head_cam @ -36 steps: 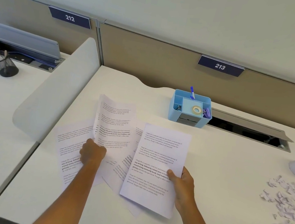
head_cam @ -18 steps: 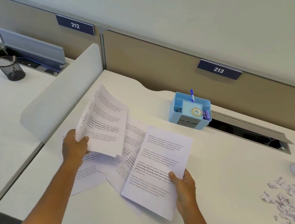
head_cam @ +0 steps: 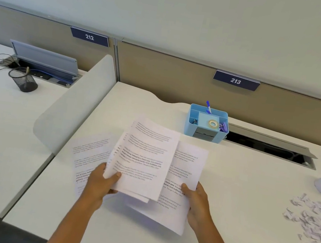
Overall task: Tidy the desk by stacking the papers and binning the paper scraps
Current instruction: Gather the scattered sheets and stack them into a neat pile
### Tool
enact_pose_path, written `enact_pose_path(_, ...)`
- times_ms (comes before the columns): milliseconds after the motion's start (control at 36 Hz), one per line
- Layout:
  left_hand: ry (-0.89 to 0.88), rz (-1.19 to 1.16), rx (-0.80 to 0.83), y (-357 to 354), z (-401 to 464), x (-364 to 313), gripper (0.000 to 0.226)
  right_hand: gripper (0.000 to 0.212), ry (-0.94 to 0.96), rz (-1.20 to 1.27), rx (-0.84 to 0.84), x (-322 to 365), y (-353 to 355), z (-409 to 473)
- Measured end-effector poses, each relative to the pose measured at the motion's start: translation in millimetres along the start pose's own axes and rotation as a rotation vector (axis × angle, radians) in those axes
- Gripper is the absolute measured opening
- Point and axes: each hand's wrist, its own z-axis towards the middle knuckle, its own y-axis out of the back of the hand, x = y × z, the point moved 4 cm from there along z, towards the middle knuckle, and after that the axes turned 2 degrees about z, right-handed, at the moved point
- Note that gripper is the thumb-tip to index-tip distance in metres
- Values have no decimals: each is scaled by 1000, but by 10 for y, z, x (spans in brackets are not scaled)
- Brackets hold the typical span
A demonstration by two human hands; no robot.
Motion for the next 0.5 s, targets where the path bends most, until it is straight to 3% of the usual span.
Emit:
enact_pose_path(167, -24, 140, 76, -149, -222, 188, 51, 34, -42, 83, 21, -46, 49, -56)
enact_pose_path(333, -38, 266, 149, -160, -343, 210, 49, 34, -63, 100, 47, -92, 112, -128)
enact_pose_path(500, 9, 393, 389, -88, -366, 152, 59, 35, -43, 101, 104, -91, 118, -194)
